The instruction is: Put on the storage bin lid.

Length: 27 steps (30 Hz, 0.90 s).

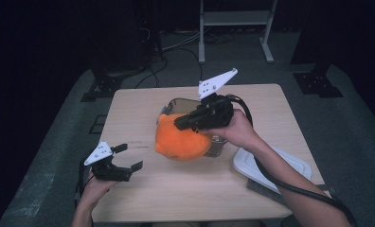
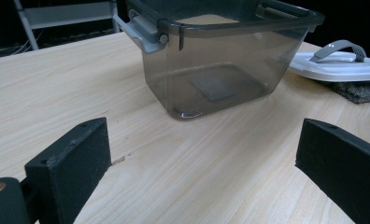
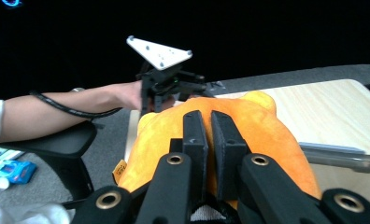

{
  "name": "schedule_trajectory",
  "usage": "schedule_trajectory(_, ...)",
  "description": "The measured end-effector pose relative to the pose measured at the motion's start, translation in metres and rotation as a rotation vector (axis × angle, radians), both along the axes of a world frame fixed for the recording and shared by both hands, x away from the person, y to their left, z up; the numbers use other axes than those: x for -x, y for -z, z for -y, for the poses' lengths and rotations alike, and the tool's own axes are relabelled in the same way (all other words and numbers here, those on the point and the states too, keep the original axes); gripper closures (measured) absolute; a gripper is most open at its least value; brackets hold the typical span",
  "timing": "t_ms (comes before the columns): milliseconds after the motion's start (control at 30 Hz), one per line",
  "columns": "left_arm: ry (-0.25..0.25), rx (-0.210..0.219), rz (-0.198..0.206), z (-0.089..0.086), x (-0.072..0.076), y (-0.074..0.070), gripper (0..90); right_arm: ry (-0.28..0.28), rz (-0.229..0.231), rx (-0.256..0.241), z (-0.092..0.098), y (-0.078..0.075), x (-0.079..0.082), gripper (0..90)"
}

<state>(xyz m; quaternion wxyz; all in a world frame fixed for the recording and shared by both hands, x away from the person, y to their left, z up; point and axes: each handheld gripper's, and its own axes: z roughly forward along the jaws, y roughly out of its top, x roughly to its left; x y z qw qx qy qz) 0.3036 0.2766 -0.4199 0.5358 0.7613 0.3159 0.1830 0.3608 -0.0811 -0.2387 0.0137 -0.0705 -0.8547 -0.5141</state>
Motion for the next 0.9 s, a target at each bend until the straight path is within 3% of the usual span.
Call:
schedule_trajectory(467, -0.001, 0.007, -0.001, 0.000, 0.000, 0.000, 2.7, 0.083, -0.002, -0.010, 0.000, -0.011, -0.037, 84.4)
schedule_trajectory(900, 0.002, 0.004, -0.002, 0.001, 0.000, 0.002, 2.7, 0.153, -0.024, 0.006, 0.006, -0.002, -0.066, 84.3)
